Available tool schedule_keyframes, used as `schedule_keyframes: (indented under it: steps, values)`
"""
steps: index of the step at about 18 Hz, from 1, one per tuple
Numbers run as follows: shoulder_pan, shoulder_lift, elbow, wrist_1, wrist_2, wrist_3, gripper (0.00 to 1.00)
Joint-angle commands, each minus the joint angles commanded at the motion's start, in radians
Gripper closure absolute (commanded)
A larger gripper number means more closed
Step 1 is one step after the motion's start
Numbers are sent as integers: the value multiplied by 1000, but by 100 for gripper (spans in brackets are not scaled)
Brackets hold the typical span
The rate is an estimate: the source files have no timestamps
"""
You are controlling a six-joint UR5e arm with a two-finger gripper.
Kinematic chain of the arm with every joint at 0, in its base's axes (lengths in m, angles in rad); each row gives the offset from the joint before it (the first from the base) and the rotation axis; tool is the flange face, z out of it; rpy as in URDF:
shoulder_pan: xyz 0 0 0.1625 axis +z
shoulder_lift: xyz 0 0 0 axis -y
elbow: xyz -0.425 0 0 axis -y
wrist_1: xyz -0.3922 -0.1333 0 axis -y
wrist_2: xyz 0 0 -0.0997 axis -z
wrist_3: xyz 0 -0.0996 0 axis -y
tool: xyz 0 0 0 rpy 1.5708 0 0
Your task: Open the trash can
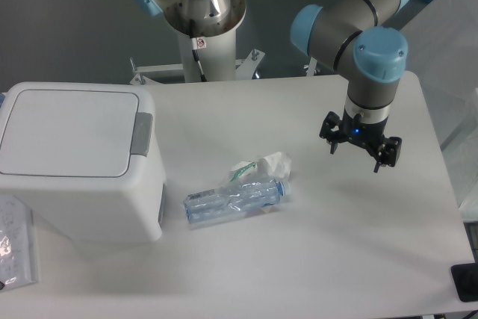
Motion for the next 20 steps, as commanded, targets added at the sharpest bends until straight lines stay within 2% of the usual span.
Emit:
schedule_keyframes:
  steps: [13, 16, 18, 20]
  values:
    - [-3, 5, 5, 0, -32, 0, 0]
    - [-21, 6, -2, 0, -81, -107, 0]
    - [-52, 6, 14, 0, -81, -220, 0]
    - [-70, 5, 32, -2, -98, -279, 0]
